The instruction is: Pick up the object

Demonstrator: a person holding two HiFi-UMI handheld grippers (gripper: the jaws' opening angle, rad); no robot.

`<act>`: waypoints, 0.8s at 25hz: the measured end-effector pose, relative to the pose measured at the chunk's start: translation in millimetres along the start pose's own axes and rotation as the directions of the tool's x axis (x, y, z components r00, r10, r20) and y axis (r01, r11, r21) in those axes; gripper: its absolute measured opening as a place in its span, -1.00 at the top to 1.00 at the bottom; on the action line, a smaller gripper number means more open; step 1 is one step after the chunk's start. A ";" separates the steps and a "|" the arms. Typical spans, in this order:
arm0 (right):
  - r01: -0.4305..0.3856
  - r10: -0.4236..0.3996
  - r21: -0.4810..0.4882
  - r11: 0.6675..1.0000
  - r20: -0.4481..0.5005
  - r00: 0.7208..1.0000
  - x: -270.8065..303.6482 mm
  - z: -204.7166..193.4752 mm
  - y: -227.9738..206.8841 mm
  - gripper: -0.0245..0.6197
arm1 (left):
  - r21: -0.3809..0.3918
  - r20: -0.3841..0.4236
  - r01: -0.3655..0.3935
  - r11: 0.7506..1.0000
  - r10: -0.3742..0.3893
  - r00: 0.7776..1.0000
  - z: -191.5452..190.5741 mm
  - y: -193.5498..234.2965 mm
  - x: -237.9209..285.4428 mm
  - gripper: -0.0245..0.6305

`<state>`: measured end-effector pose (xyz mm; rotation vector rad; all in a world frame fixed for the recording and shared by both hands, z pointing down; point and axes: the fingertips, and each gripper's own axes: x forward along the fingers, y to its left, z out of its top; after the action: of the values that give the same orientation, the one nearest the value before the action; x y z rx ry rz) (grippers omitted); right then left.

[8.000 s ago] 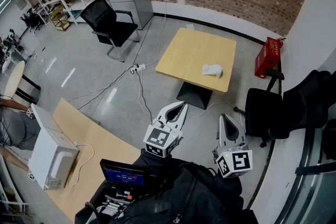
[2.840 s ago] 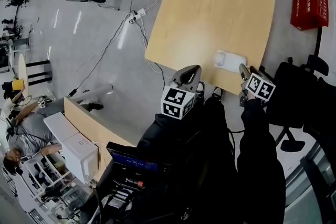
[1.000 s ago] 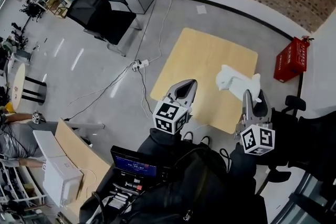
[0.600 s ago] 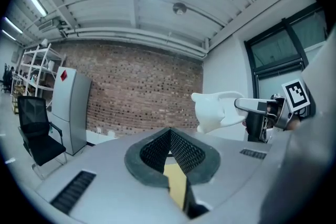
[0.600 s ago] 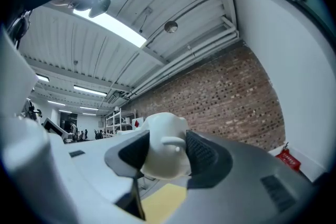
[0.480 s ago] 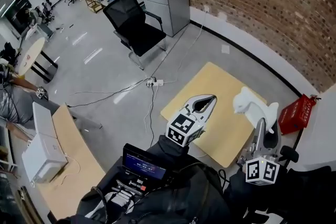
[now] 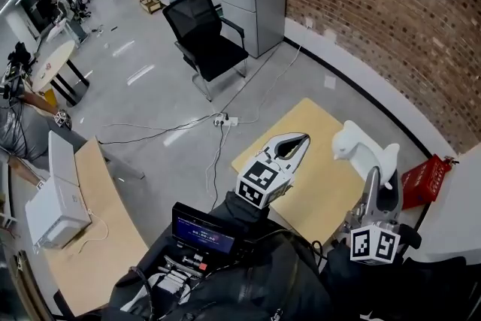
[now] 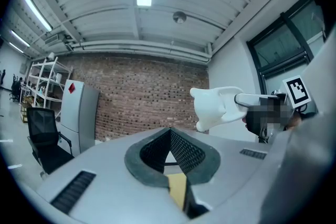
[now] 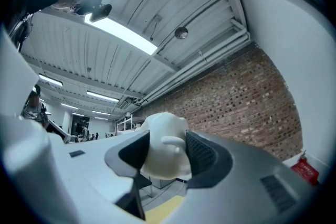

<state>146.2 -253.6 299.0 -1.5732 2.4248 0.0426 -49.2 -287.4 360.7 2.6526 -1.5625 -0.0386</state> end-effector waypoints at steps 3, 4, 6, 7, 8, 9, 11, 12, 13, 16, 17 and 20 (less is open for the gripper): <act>-0.004 0.004 0.002 1.000 0.009 1.000 1.3 1.1 1.4 0.24 | 0.002 0.006 -0.005 1.000 0.005 1.000 1.9 2.2 -0.3 0.93; -0.004 0.004 0.003 1.000 0.012 1.000 1.4 1.8 1.9 0.24 | 0.003 0.008 -0.005 1.000 0.005 1.000 3.0 2.5 -0.5 0.93; -0.004 0.003 0.005 1.000 0.016 1.000 1.2 3.6 2.5 0.24 | 0.004 0.012 -0.005 1.000 0.005 1.000 5.4 2.6 -0.5 0.93; -0.003 0.003 0.006 1.000 0.018 1.000 0.6 4.5 2.5 0.24 | 0.005 0.013 -0.005 1.000 0.005 1.000 6.1 2.2 -0.4 0.93; -0.002 0.002 0.005 1.000 0.019 1.000 -0.2 5.3 2.1 0.24 | 0.006 0.014 -0.004 1.000 0.003 1.000 6.5 1.4 -0.1 0.93; 0.000 0.000 0.004 1.000 0.022 1.000 -1.3 6.0 1.5 0.24 | 0.008 0.013 -0.002 1.000 0.002 1.000 6.6 0.4 0.4 0.93; 0.004 -0.005 0.003 1.000 0.026 1.000 -3.4 6.9 0.2 0.24 | 0.011 0.011 0.003 1.000 -0.003 1.000 5.8 -1.5 1.6 0.93; 0.007 -0.007 0.003 1.000 0.028 1.000 -4.4 7.0 -0.3 0.24 | 0.012 0.009 0.006 1.000 -0.006 1.000 5.4 -2.2 2.0 0.93; 0.010 -0.010 0.003 1.000 0.029 1.000 -5.1 7.0 -0.7 0.24 | 0.013 0.008 0.009 1.000 -0.009 1.000 5.2 -2.6 2.3 0.93; 0.015 -0.015 0.005 1.000 0.027 1.000 -5.7 7.0 -1.8 0.24 | 0.014 0.008 0.011 1.000 -0.011 1.000 5.7 -3.6 2.7 0.93; 0.015 -0.015 0.006 1.000 0.026 1.000 -5.6 6.9 -2.4 0.24 | 0.013 0.008 0.011 1.000 -0.011 1.000 5.7 -3.9 3.1 0.93; 0.015 -0.016 0.009 1.000 0.024 1.000 -6.8 5.9 -4.5 0.24 | 0.010 0.005 0.012 1.000 -0.012 1.000 3.5 -5.5 4.6 0.93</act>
<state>154.0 -248.4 295.3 -1.5786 2.3911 0.0472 -42.3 -289.0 356.8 2.6713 -1.5527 -0.0388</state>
